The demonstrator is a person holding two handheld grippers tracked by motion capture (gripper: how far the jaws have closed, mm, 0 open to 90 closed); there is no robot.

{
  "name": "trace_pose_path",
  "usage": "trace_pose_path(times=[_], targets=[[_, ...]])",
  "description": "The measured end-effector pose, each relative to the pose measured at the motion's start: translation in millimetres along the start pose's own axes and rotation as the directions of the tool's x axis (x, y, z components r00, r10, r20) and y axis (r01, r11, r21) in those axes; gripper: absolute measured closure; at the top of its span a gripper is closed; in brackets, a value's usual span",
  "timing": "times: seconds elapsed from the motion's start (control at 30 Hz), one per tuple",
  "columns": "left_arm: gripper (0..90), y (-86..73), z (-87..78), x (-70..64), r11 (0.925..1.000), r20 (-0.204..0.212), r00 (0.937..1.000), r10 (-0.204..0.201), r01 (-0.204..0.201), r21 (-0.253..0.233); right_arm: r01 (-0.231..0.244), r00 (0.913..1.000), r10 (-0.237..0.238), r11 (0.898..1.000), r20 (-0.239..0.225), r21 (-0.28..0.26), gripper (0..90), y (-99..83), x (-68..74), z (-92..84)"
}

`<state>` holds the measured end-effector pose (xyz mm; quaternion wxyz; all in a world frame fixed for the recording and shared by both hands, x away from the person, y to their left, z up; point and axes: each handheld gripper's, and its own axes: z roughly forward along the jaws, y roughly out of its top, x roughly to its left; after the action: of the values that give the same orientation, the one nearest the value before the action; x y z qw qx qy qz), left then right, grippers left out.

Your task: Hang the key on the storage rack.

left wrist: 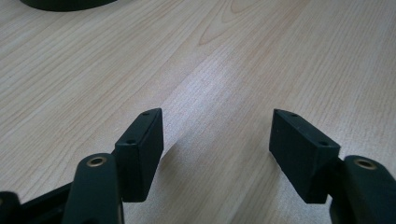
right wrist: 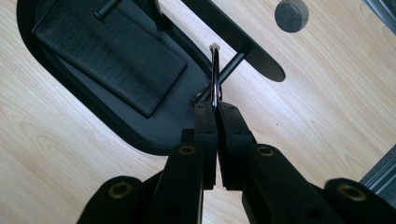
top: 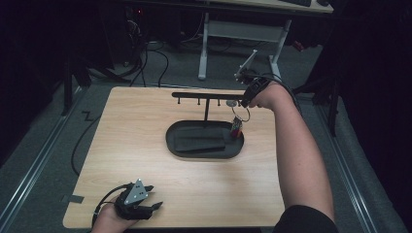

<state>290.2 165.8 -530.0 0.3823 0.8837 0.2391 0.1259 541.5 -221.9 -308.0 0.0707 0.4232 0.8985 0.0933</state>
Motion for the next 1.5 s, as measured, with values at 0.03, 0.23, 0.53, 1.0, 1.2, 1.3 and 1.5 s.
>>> trace_pose_path(times=[0.03,0.23,0.53,1.0,1.2,1.3,1.5], targets=[[35.8,0.0,0.1,-0.2,1.0000,-0.001,1.0000,0.001,-0.001,0.000,-0.005,1.0000,0.005,1.000,0.001,0.005,87.7,0.2,0.7,0.0],[35.8,0.6,0.7,-1.5,1.0000,-0.004,1.0000,0.008,-0.008,-0.005,-0.012,0.9999,0.012,1.000,0.009,-0.023,81.9,1.9,0.8,-1.4],[35.8,1.4,0.7,-0.9,0.9999,-0.009,0.9998,0.016,-0.016,-0.004,-0.031,0.9992,0.032,0.997,0.022,-0.074,66.9,-8.3,7.7,-9.3],[33.9,4.0,1.5,-4.9,0.9998,-0.001,0.9998,0.018,-0.018,-0.004,-0.074,0.9954,0.084,0.977,0.046,-0.201,28.2,-59.2,37.3,-9.6],[33.2,4.1,3.2,-6.2,0.9998,-0.003,0.9998,0.019,-0.019,-0.001,-0.073,0.9954,0.085,0.971,0.043,-0.227,25.9,-85.8,47.9,-3.5],[33.1,4.0,4.1,-7.0,0.9998,-0.002,0.9998,0.022,-0.022,0.004,-0.085,0.9941,0.100,0.962,0.043,-0.259,25.3,-98.4,51.2,-1.4],[32.6,3.7,5.4,-6.8,0.9998,-0.002,0.9998,0.020,-0.020,0.007,-0.100,0.9913,0.122,0.945,0.050,-0.311,22.6,-123.0,53.3,5.5]])
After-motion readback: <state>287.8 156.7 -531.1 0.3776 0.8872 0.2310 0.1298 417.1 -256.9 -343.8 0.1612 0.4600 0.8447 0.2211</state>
